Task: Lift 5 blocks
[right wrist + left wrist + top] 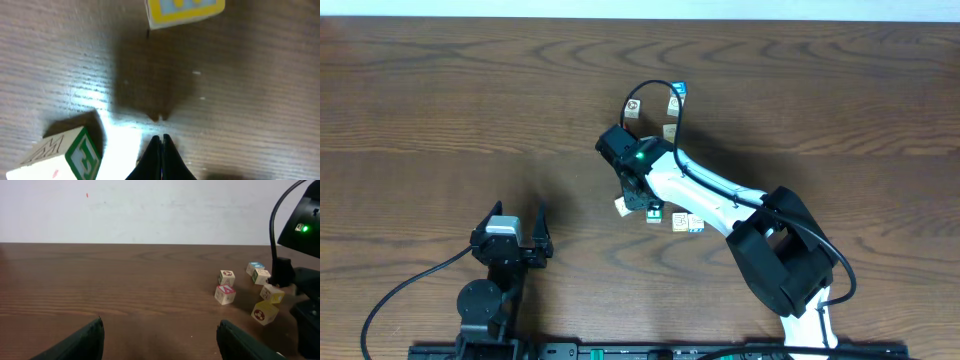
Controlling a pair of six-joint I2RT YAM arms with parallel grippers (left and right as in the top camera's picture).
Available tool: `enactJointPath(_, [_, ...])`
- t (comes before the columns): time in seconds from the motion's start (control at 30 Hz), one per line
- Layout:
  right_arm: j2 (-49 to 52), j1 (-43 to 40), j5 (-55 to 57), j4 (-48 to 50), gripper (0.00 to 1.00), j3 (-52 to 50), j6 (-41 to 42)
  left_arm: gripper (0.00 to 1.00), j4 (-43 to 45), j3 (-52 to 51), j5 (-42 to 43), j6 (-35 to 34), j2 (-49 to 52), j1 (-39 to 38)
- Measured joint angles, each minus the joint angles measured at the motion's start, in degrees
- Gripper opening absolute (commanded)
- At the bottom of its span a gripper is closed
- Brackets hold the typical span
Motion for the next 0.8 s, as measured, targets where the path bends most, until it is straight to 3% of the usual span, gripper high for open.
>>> enactJointPath(0.8, [0.0,2.82,-4.28,-0.66,0.01,0.0,-1.81,0.73,0.0,0.0,0.0,0.0,0.0,0.0])
